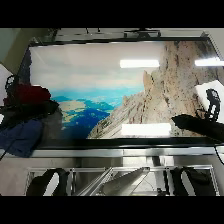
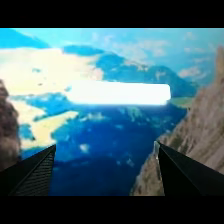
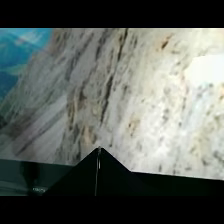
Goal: Fold the shirts.
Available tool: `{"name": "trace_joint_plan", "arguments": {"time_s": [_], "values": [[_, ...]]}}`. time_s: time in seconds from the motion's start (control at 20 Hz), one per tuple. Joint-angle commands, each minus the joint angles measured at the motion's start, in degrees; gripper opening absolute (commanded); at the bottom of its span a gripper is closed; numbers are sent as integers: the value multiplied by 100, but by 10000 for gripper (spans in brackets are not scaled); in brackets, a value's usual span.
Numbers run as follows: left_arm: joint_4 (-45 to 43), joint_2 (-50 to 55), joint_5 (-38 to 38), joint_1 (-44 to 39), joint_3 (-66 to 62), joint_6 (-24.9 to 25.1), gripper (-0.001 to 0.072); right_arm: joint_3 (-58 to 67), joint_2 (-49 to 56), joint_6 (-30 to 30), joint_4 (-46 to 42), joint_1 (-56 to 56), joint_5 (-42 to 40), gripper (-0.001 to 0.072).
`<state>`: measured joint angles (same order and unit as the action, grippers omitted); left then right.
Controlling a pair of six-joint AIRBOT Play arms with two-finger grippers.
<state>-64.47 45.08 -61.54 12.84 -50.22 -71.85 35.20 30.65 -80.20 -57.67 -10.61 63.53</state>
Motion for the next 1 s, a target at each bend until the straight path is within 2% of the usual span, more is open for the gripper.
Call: {"name": "trace_joint_plan", "arguments": {"time_s": [0.0,0.15,0.35,0.55,0.6,0.65,0.7,0.95], "values": [[-1154,136,328,28,-293,142,716,4,9,0,2,-2,-516,25],[-2164,758,190,522,-1001,-444,716,4,7,0,302,0,-503,25],[-2109,1928,470,1502,-1978,-448,716,0,85,-2,376,-2,-501,25],[-2120,3220,629,1537,-2933,-295,716,0,125,-85,437,0,-522,44],[-2133,3545,634,1467,-3128,-295,717,0,186,-83,433,-2,-507,293],[-2133,3891,621,1384,-3329,-299,717,0,249,-83,433,-2,-472,643],[-2129,4192,581,1303,-3495,-352,718,0,319,-85,439,0,-457,704],[-2157,5451,245,975,-4002,-494,718,0,769,-85,437,0,-481,704]]}}
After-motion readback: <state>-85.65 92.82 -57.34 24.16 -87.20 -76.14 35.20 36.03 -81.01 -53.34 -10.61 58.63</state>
